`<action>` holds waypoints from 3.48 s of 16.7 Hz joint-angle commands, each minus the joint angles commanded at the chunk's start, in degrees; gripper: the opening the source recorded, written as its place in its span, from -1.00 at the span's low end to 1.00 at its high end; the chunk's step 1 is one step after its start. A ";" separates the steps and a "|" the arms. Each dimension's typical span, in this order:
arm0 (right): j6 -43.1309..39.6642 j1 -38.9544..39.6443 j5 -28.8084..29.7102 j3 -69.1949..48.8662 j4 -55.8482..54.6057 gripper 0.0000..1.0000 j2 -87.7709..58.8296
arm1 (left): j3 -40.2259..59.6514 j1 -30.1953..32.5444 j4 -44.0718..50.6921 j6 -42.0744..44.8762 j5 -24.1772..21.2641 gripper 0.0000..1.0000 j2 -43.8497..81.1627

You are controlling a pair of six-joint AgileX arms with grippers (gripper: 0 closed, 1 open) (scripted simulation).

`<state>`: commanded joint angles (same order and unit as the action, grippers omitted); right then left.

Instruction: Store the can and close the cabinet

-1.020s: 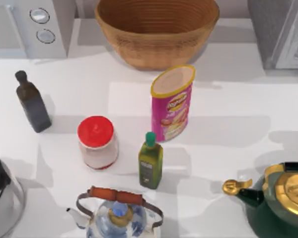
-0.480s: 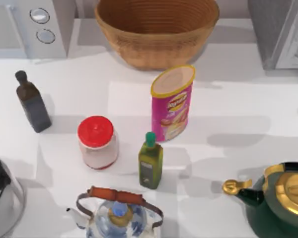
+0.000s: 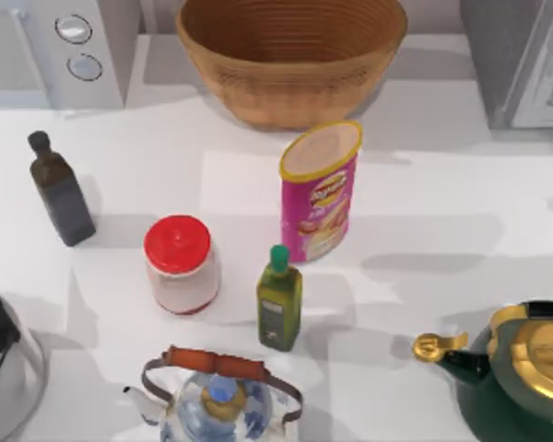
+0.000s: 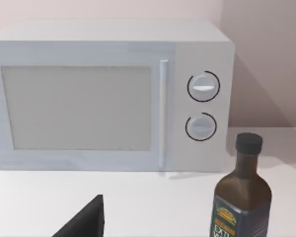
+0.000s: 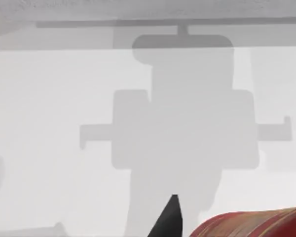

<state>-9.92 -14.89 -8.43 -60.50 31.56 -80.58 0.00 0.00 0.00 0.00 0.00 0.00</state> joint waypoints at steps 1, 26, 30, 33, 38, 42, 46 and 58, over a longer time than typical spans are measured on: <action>0.50 0.06 0.26 0.66 -0.52 -1.00 1.01 | 0.00 0.00 0.00 0.00 0.00 1.00 0.00; 10.04 14.67 8.37 60.47 -31.42 -1.00 80.29 | 0.00 0.00 0.00 0.00 0.00 1.00 0.00; 9.61 14.32 8.96 57.08 -29.68 -1.00 77.46 | 0.00 0.00 0.00 0.00 0.00 1.00 0.00; 8.46 13.89 10.09 48.37 -26.76 -1.00 71.77 | 0.00 0.00 0.00 0.00 0.00 1.00 0.00; 6.70 14.62 12.52 22.09 -21.03 -1.00 56.91 | 0.00 0.00 0.00 0.00 0.00 1.00 0.00; 6.48 16.70 14.74 -4.01 -16.23 -1.00 41.62 | 0.00 0.00 0.00 0.00 0.00 1.00 0.00; 7.43 19.31 16.96 -21.43 -12.25 -1.00 27.18 | 0.00 0.00 0.00 0.00 0.00 1.00 0.00; 11.01 25.38 19.76 -39.42 -7.20 -1.00 4.46 | 0.00 0.00 0.00 0.00 0.00 1.00 0.00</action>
<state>1.09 10.50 11.33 -99.92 24.36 -76.12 0.00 0.00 0.00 0.00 0.00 0.00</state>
